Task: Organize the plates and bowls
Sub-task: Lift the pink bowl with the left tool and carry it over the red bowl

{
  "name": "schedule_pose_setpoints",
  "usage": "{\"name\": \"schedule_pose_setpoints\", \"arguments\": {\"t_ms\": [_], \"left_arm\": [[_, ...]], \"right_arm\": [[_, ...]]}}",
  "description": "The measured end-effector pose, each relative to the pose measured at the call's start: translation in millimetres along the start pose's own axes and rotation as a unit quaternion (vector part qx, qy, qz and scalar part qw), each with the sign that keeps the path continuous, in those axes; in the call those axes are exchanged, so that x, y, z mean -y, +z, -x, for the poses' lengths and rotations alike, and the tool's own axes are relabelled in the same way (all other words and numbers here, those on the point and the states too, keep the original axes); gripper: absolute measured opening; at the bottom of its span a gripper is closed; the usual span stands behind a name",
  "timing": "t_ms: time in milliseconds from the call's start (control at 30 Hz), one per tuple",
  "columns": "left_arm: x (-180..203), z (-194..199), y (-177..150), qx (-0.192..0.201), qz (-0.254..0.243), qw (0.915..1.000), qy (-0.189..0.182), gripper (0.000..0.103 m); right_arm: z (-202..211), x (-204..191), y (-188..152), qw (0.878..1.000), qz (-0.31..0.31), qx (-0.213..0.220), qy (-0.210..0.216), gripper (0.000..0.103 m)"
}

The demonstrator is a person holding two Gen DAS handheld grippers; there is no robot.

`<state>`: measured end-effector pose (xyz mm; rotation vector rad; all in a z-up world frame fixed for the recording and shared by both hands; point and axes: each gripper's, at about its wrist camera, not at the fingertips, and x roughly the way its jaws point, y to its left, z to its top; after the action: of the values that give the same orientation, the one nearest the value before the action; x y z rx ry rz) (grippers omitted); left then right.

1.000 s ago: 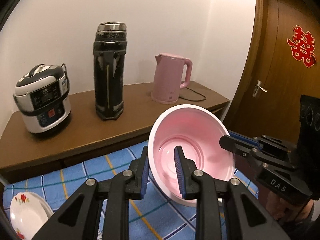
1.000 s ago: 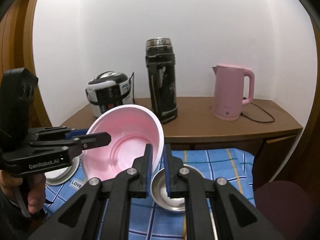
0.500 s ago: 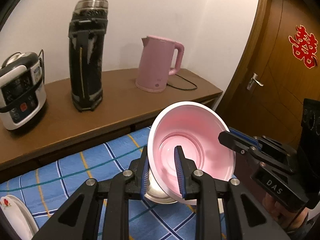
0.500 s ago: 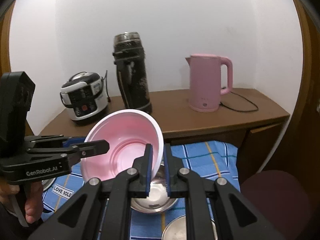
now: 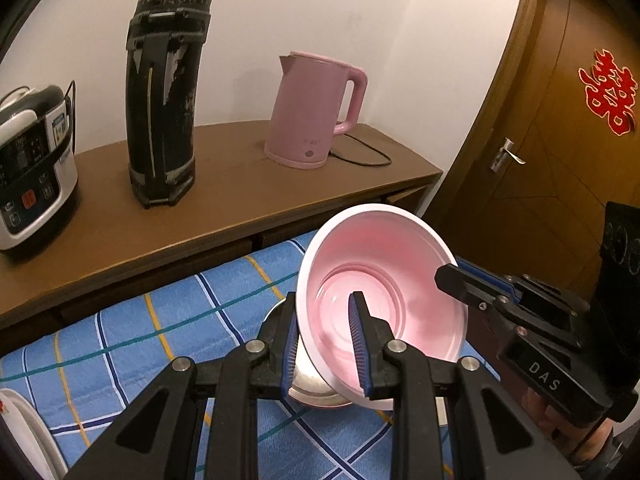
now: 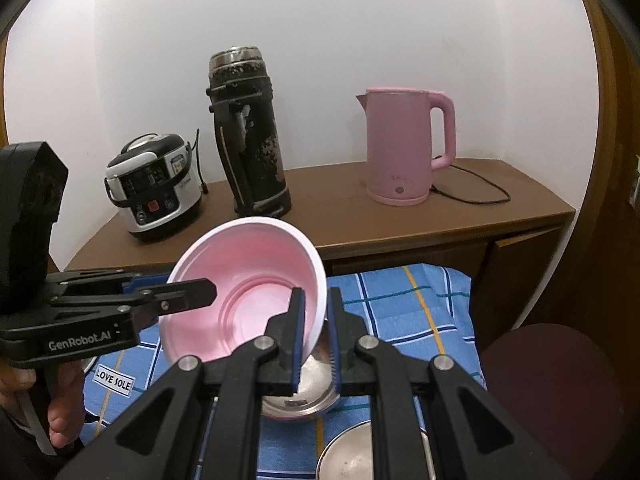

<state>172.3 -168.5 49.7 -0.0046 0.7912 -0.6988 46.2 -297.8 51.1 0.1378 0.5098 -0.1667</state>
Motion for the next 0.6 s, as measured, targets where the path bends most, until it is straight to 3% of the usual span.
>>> {"name": "schedule_pose_setpoints", "arguments": {"t_ms": [600], "left_arm": [[-6.2,-11.9,-0.3,-0.02,0.005,0.9998,0.002,0.027]], "right_arm": [[-27.0,7.6,-13.2,0.999,-0.006,-0.039,-0.005,0.011]]}}
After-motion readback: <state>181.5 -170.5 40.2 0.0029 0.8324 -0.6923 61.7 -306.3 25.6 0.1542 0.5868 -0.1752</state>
